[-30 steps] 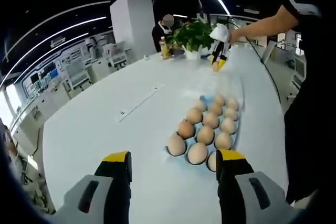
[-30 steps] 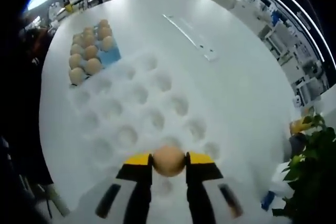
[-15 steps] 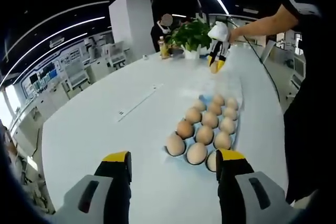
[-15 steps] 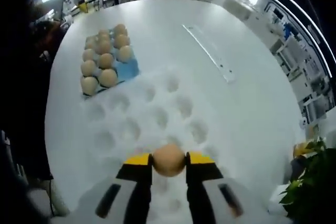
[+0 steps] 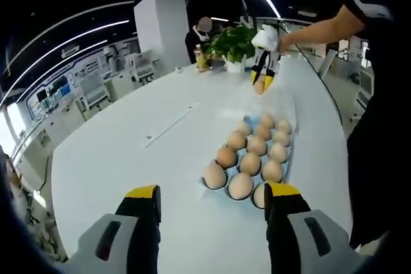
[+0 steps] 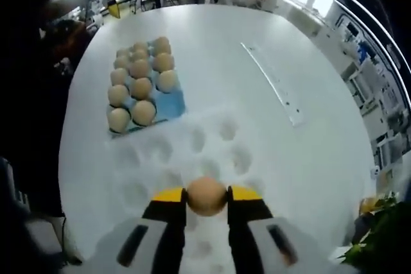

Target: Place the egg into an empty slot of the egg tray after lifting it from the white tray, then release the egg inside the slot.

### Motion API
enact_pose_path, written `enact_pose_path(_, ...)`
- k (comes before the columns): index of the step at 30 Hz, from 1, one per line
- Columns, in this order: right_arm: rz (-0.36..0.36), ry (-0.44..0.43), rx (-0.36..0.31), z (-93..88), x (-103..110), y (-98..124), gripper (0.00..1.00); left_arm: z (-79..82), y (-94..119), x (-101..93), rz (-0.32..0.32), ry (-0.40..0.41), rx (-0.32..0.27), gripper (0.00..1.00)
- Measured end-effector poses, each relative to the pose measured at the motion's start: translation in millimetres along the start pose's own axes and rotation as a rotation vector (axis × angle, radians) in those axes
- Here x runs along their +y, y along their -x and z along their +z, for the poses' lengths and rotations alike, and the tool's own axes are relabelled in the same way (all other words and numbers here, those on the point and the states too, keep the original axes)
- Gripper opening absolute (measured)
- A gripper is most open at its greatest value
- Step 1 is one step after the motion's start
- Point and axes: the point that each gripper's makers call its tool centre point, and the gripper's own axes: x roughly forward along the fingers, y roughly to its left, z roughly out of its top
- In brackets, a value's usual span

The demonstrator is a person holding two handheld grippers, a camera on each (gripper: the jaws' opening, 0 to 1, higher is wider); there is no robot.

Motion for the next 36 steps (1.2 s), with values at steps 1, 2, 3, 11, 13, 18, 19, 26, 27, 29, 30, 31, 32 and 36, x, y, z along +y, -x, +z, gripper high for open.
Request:
enact_pose_path(1, 0.012, 0.019, -0.010, 7.7, 1.8, -2.8, 0.24, -0.5, 0.3, 0.2, 0.000, 0.000, 0.001, 0.66)
enact_pose_path(2, 0.026, 0.034, -0.014, 13.6, 3.8, -6.9, 0.24, -1.2, 1.1, 0.9, 0.003, 0.004, -0.002, 0.66)
enact_pose_path(3, 0.037, 0.055, -0.023, 21.7, 6.9, -10.6, 0.24, -2.1, 1.3, 0.9, 0.002, 0.002, 0.000, 0.66)
enact_pose_path(11, 0.063, 0.085, -0.051, 42.0, 13.8, -17.1, 0.24, -1.2, 0.5, 1.5, -0.002, -0.002, -0.001, 0.66)
enact_pose_path(13, 0.068, 0.092, -0.055, 46.3, 15.8, -18.6, 0.24, -1.1, 0.6, 1.6, -0.002, -0.003, -0.002, 0.66)
enact_pose_path(18, 0.083, 0.103, -0.072, 58.3, 19.8, -24.5, 0.24, -1.4, 1.4, 2.0, -0.001, -0.002, -0.002, 0.66)
enact_pose_path(19, 0.091, 0.106, -0.073, 61.2, 21.8, -26.1, 0.24, -1.7, 1.5, 1.9, -0.001, -0.003, -0.001, 0.66)
enact_pose_path(26, 0.112, 0.131, -0.090, 76.6, 30.6, -34.0, 0.24, -3.2, 4.3, 3.7, 0.007, -0.001, -0.001, 0.66)
enact_pose_path(27, 0.113, 0.137, -0.095, 79.0, 31.8, -34.8, 0.24, -3.5, 4.5, 3.5, 0.007, 0.001, -0.001, 0.66)
enact_pose_path(29, 0.124, 0.143, -0.097, 83.4, 35.1, -37.6, 0.24, -3.1, 4.9, 3.7, 0.009, 0.003, -0.004, 0.66)
enact_pose_path(30, 0.125, 0.148, -0.098, 84.8, 35.9, -38.5, 0.24, -3.1, 4.9, 3.8, 0.010, 0.003, -0.004, 0.66)
enact_pose_path(31, 0.135, 0.145, -0.097, 86.4, 37.8, -39.7, 0.24, -2.6, 5.2, 3.8, 0.011, 0.003, -0.007, 0.66)
enact_pose_path(32, 0.137, 0.148, -0.102, 88.7, 39.1, -41.0, 0.24, -2.5, 5.3, 3.8, 0.011, 0.003, -0.007, 0.66)
enact_pose_path(36, 0.155, 0.164, -0.102, 93.9, 46.7, -46.0, 0.24, -3.1, 6.3, 3.8, 0.013, 0.005, -0.007, 0.66)
